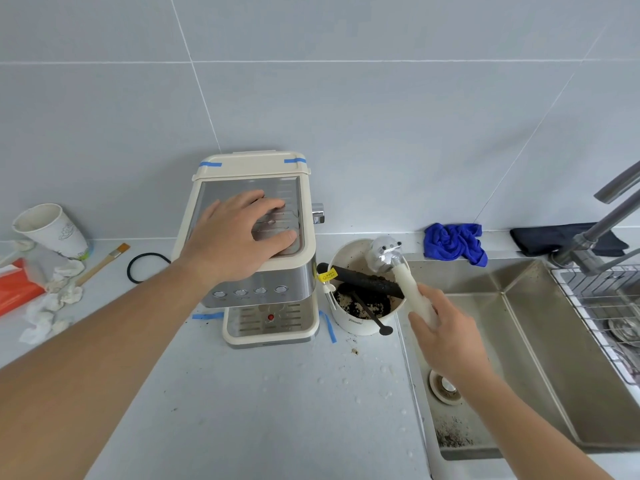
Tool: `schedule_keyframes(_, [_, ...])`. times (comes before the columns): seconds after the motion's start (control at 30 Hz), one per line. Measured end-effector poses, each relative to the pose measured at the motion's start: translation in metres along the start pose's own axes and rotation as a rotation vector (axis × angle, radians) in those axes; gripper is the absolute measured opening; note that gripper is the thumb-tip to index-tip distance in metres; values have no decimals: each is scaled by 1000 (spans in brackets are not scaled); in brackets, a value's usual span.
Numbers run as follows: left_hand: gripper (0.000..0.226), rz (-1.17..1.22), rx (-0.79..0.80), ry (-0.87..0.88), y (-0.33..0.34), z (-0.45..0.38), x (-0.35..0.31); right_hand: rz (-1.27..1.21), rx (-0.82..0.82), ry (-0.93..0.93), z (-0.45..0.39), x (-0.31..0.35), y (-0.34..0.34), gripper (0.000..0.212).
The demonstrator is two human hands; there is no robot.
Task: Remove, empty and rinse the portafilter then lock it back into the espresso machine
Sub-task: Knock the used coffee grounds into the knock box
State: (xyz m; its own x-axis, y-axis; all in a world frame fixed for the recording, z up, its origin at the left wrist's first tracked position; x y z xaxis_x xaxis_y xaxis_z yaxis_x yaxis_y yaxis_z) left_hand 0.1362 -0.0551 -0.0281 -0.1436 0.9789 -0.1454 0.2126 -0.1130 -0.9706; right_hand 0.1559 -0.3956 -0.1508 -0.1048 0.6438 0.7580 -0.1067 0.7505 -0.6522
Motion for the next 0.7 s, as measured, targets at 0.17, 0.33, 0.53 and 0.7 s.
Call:
schedule_keyframes(0.17, [61, -9, 2, 1, -1, -1, 1, 167, 86, -20, 1, 3, 13, 48])
schedule_keyframes(0.33, [62, -11, -5, -1, 0, 0, 1, 166, 81, -17, 0, 5, 11, 47])
schedule_keyframes(0.53, [62, -5, 7, -7, 1, 0, 1, 84, -3, -59, -1, 15, -1, 45])
schedule_keyframes(0.7, [63, -14, 10, -12, -1, 1, 0, 107, 75, -6, 1, 6, 7, 49])
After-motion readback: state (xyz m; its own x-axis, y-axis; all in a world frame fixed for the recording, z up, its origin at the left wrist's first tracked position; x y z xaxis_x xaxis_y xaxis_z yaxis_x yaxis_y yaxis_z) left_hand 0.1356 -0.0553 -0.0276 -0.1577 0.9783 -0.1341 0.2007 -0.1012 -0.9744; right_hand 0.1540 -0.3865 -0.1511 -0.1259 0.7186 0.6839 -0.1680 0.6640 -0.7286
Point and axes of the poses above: each hand's wrist, its own z-axis away from the middle knuckle, its own y-axis out of the palm, x = y × z, the point moved 7 cm from there along -z, towards the middle knuckle, and after that the axes turned 10 degrees about -z, right-handed, at the moved point
